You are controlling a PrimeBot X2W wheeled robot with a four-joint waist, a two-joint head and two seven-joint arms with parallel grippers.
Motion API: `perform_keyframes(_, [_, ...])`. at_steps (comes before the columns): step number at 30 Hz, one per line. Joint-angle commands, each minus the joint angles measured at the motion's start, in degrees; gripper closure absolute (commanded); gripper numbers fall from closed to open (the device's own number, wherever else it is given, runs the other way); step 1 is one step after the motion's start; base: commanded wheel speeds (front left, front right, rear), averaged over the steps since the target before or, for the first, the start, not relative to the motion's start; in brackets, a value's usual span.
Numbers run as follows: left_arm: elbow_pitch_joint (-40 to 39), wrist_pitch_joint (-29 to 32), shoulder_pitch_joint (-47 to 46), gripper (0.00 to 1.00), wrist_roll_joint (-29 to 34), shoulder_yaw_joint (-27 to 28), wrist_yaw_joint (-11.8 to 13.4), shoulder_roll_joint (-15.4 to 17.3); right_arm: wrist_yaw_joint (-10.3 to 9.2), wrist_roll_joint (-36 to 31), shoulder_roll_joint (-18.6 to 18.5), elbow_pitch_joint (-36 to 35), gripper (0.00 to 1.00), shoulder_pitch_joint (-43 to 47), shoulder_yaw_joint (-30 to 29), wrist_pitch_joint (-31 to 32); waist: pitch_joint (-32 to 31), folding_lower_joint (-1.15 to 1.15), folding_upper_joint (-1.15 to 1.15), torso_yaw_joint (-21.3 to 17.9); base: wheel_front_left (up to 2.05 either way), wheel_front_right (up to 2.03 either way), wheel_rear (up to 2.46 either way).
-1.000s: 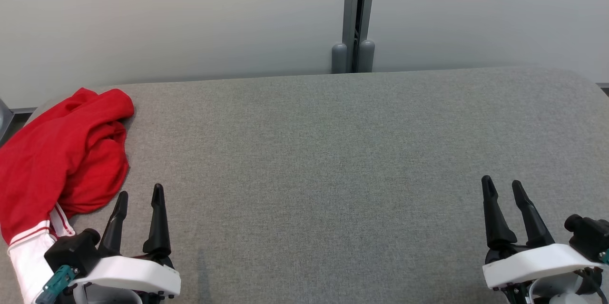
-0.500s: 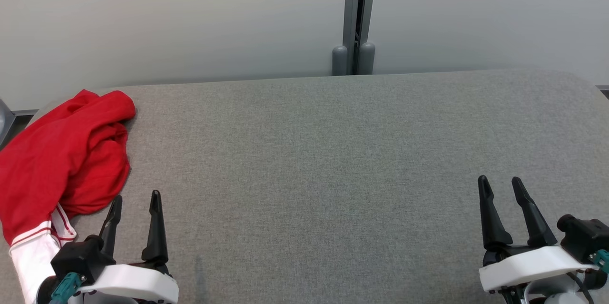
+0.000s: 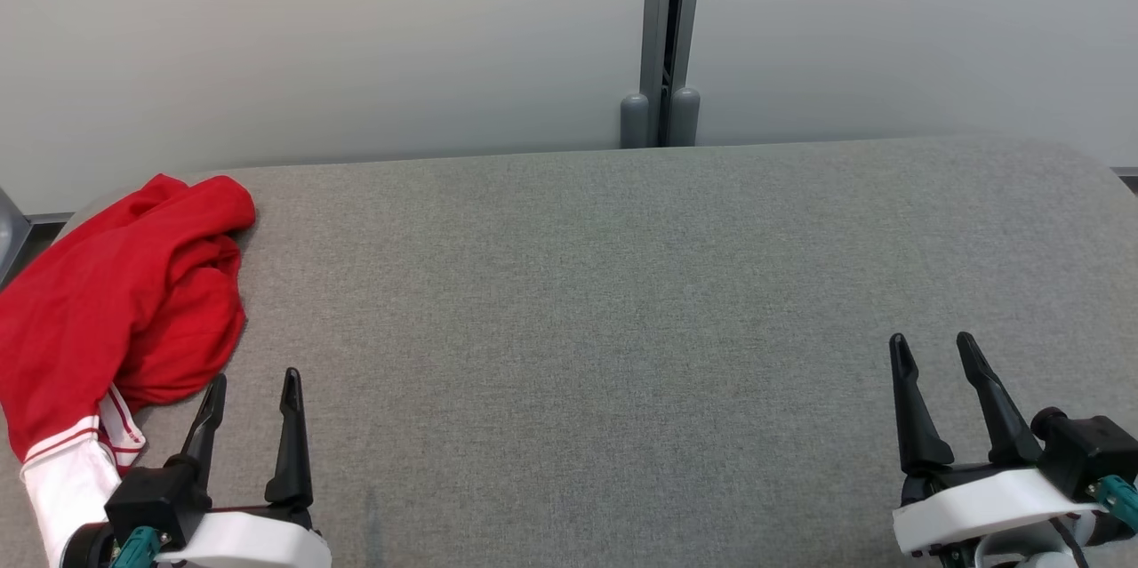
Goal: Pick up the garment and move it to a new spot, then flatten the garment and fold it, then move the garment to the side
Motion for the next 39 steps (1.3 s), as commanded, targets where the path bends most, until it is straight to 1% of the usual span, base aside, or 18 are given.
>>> perform_keyframes(1, [-0.1,-0.5,0.4,0.00,1.2,0.1,-0.1,0.5,0.11,-1.4,-0.5,0.1,0.00,0.4,0.0,-0.5,-0.1,0.00,0.00,0.0,0.00,0.00,0.00])
perform_keyframes(6, [0.0,-0.8,0.5,0.00,2.8,0.1,0.5,0.9,0.12,-3.2,-0.5,0.4,0.00,0.7,-0.1,-1.1,-0.2,0.00,0.00,0.1,0.00,0.00,0.00])
perform_keyframes(14, [-0.8,-0.3,1.1,0.00,3.9,0.0,0.3,0.7,0.12,-3.7,-0.6,0.9,0.00,0.6,-0.3,-2.0,-0.3,0.00,0.00,0.1,0.00,0.00,0.00])
perform_keyframes(19, [-1.4,-0.5,1.5,0.00,5.1,-0.3,0.7,0.9,0.12,-5.0,-0.6,1.0,0.00,0.6,-0.3,-2.4,-0.3,0.00,0.00,0.0,0.00,0.00,0.00])
perform_keyframes(34, [-2.2,-0.3,1.7,0.00,4.1,-0.8,1.4,1.2,0.12,-4.1,-0.6,1.2,0.00,0.6,-0.3,-2.4,-0.3,0.00,0.00,0.4,0.00,0.00,0.00])
perform_keyframes(39, [-2.0,-0.3,1.4,0.00,3.8,-0.7,1.6,1.3,0.12,-3.8,-0.6,1.1,0.00,0.8,-0.3,-2.4,-0.2,0.00,0.00,1.5,0.00,0.00,0.00])
